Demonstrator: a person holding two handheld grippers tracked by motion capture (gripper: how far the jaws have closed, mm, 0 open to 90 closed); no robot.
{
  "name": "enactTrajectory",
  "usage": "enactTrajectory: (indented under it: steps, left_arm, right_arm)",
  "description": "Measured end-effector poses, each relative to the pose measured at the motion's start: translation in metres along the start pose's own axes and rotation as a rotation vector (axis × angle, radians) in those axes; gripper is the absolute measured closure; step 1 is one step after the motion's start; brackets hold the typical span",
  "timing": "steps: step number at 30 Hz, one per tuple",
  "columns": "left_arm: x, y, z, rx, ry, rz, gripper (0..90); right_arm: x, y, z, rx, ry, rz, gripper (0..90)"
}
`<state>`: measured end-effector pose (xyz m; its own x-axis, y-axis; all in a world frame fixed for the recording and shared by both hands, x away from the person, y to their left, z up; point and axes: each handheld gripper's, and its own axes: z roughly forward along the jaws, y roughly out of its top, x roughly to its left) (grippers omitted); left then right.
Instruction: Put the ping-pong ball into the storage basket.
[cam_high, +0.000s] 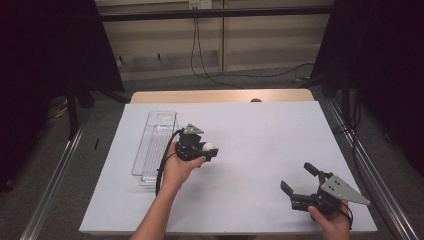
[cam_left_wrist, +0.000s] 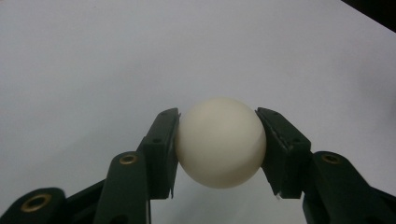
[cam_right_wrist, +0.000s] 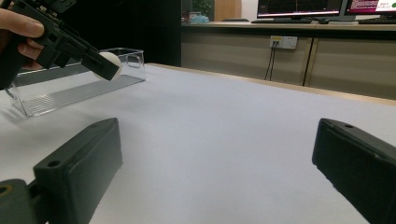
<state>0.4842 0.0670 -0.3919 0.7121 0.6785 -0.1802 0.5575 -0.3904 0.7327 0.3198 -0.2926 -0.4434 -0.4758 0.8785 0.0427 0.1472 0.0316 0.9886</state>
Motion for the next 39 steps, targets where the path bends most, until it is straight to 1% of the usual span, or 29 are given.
enactTrajectory:
  steps: [1, 2, 4, 5, 10, 11, 13, 14, 15, 16, 17, 18, 19, 20, 21, 24, 26, 27, 29, 30, 31, 32, 33, 34, 35, 37, 38, 39]
  left_arm:
    - [0.0, 0.0, 0.0, -0.006, 0.001, -0.009, 51.2]
    - [0.0, 0.0, 0.0, -0.009, 0.005, -0.01, 51.2]
    - [0.0, 0.0, 0.001, -0.029, 0.005, -0.02, 51.2]
    - [0.001, 0.001, -0.001, -0.016, 0.006, -0.016, 51.2]
    - [0.002, 0.001, -0.002, -0.021, 0.005, -0.022, 51.2]
    - [0.003, 0.001, -0.002, -0.02, 0.006, -0.017, 51.2]
    - [0.003, 0.001, -0.002, -0.036, 0.003, -0.033, 51.2]
    - [0.003, 0.0, -0.003, -0.032, 0.004, -0.022, 51.3]
    - [0.002, 0.0, -0.003, -0.049, -0.002, -0.04, 51.2]
    - [0.003, 0.0, -0.004, -0.036, 0.005, -0.024, 51.2]
    - [0.004, 0.0, -0.006, -0.036, 0.009, -0.014, 51.3]
    - [0.004, -0.001, -0.006, -0.054, 0.01, -0.039, 51.2]
    - [0.005, -0.002, -0.007, -0.05, 0.011, -0.036, 51.2]
    - [0.007, -0.003, -0.007, -0.058, 0.013, -0.045, 51.2]
    - [0.009, -0.004, -0.009, -0.052, 0.017, -0.04, 51.2]
    - [0.011, -0.005, -0.011, -0.066, 0.017, -0.054, 51.3]
    - [0.011, -0.004, -0.013, -0.068, 0.02, -0.048, 51.2]
    - [0.011, -0.004, -0.014, -0.065, 0.02, -0.052, 51.2]
    - [0.011, -0.004, -0.014, -0.063, 0.025, -0.044, 51.2]
    - [0.012, -0.005, -0.015, -0.059, 0.018, -0.042, 51.2]
    - [0.012, -0.005, -0.015, -0.065, 0.023, -0.046, 51.2]
    - [0.013, -0.005, -0.016, -0.055, 0.027, -0.036, 51.2]
    - [0.012, -0.005, -0.016, -0.061, 0.031, -0.05, 51.2]
    - [0.012, -0.006, -0.016, -0.077, 0.026, -0.065, 51.2]
    - [0.013, -0.006, -0.017, -0.063, 0.029, -0.046, 51.2]
    - [0.013, -0.006, -0.019, -0.078, 0.032, -0.061, 51.2]
    - [0.014, -0.006, -0.02, -0.068, 0.035, -0.045, 51.2]
    - [0.014, -0.006, -0.02, -0.07, 0.035, -0.047, 51.2]
  right_arm:
    - [-0.001, 0.0, 0.0, 0.0, 0.004, -0.003, 1.1]
    - [0.0, 0.0, 0.0, 0.0, 0.001, 0.001, 1.1]
    - [-0.001, 0.0, -0.001, 0.001, 0.005, -0.003, 1.1]
    - [0.0, 0.0, -0.001, 0.0, 0.003, 0.002, 1.1]
    - [-0.001, 0.0, 0.0, 0.001, -0.002, 0.002, 1.1]
    - [-0.001, 0.0, 0.0, -0.001, 0.001, 0.002, 1.1]
    - [-0.001, 0.0, -0.001, -0.001, 0.004, -0.003, 1.1]
    - [-0.001, 0.0, -0.001, 0.001, 0.005, -0.001, 1.1]
    - [-0.001, 0.0, -0.001, -0.002, 0.004, -0.001, 1.1]
    - [-0.001, 0.0, -0.001, -0.001, 0.004, 0.004, 1.1]
    - [-0.001, 0.0, -0.001, 0.002, 0.006, 0.002, 1.1]
    - [-0.001, 0.0, 0.0, 0.0, 0.001, 0.002, 1.1]
    - [-0.001, 0.0, 0.0, -0.001, 0.001, 0.0, 1.1]
    - [-0.001, 0.0, 0.0, -0.001, -0.001, -0.001, 1.1]
    - [0.0, 0.0, 0.0, -0.001, -0.001, 0.002, 1.1]
    - [-0.001, 0.0, 0.0, 0.001, 0.0, 0.0, 1.1]
    - [-0.001, 0.0, 0.0, 0.001, 0.0, 0.0, 1.1]
    - [0.0, 0.0, 0.0, 0.003, -0.001, -0.001, 1.1]
    - [0.0, 0.0, 0.0, 0.001, -0.003, 0.002, 1.1]
    - [0.0, 0.0, 0.0, 0.001, -0.004, 0.001, 1.1]
    - [0.0, 0.0, 0.0, 0.002, -0.001, 0.001, 1.1]
    - [0.0, 0.0, 0.0, 0.002, -0.003, 0.002, 1.1]
    - [0.0, 0.0, 0.0, 0.0, -0.005, 0.004, 1.1]
    - [0.0, 0.0, 0.0, 0.002, 0.0, 0.001, 1.1]
    - [-0.001, 0.0, 0.0, 0.001, -0.002, 0.001, 1.1]
    - [-0.001, 0.0, 0.0, 0.0, -0.002, 0.003, 1.1]
    - [-0.001, 0.0, -0.001, 0.001, 0.001, 0.001, 1.1]
    - [-0.001, 0.0, -0.001, 0.0, 0.003, -0.004, 1.1]
